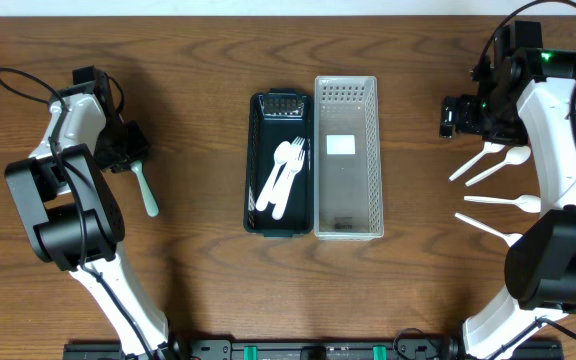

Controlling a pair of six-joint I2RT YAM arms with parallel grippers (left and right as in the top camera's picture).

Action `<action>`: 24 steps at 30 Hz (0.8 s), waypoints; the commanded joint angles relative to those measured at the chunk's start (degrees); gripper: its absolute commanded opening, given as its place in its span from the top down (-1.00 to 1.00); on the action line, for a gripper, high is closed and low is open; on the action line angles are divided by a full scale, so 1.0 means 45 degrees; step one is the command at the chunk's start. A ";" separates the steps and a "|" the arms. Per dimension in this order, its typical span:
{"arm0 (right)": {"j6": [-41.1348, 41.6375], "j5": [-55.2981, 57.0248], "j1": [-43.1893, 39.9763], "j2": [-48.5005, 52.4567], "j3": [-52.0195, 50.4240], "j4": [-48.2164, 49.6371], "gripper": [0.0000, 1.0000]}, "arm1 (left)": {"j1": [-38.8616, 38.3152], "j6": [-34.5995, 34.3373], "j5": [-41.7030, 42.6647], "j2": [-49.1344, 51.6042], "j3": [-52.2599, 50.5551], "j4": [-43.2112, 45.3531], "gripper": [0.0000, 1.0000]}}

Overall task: Pack container
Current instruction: 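Move the left gripper to the mint-green fork and grasp it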

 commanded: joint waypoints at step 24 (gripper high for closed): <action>-0.0019 0.0034 0.0058 -0.0233 0.0131 -0.0126 -0.98 | 0.0029 0.0112 -0.0583 0.0461 -0.0563 -0.0330 0.56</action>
